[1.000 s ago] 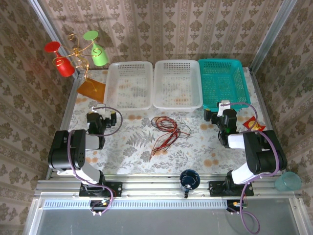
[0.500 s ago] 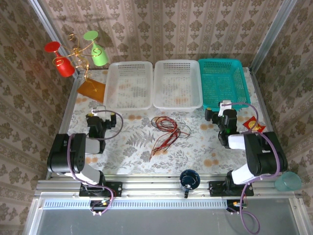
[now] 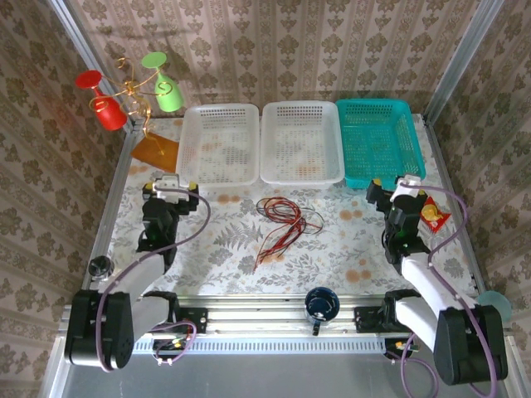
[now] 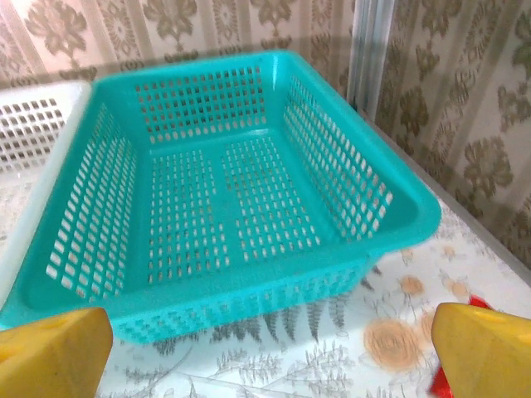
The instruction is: Untangle the cables
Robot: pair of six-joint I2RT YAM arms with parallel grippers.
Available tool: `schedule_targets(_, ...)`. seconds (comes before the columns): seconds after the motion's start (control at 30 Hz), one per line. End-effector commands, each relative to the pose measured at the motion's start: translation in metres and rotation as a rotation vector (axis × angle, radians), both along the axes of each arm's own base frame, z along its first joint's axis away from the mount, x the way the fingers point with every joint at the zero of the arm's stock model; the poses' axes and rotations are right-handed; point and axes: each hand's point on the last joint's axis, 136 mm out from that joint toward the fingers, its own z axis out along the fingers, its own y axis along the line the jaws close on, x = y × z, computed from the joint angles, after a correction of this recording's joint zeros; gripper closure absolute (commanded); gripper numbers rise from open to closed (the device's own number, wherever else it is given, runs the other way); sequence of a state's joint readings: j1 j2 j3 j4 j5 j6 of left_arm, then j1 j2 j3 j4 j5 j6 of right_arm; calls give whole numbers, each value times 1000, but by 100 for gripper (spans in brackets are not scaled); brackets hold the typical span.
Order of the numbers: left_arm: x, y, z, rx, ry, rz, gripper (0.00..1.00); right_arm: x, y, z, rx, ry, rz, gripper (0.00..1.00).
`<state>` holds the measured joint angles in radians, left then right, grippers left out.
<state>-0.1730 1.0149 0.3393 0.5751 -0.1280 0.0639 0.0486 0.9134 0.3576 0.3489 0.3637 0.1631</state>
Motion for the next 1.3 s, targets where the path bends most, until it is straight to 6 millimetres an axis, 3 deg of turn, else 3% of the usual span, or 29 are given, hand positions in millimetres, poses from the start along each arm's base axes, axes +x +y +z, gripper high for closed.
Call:
schedule_targets(0.0,-14,-21,-7,-68,186,-63,0,-23,2,4,99,124,-83,0)
schedule_targets(0.07,-23,-30,-12,-132,281,-69,0,-40,11,-2,189,204,-106,0)
schedule_targets(0.23,-50,-77,-31,-235,505,-209,1,-74,60,-30,430,447,-91,0)
schedule_targets(0.33,-63,-96,-43,-257,587,-242,0,-84,107,-37,529,555,-20,0)
schedule_targets(0.4,-71,-110,-49,-280,617,-286,0,-87,150,-40,636,595,62,0)
schedule_targets(0.5,-76,-115,-57,-324,643,-294,0,-88,214,-45,793,616,160,0)
schedule_targets(0.63,-81,-113,-74,-330,668,-280,0,-90,273,-53,879,724,172,1)
schedule_targets(0.7,-85,-112,-83,-356,690,-266,0,-86,303,-51,892,763,215,7)
schedule_targets(0.8,-89,-115,-88,-405,702,-270,0,-78,343,-55,945,771,264,30)
schedule_targets(0.93,-90,-112,-91,-459,688,-239,1,-66,382,-68,997,829,285,60)
schedule_targets(1.1,-92,-106,-95,-499,691,-205,1,-56,403,-85,1006,863,251,63)
schedule_targets(1.27,-96,-105,-100,-501,717,-204,1,-56,393,-107,985,866,166,66)
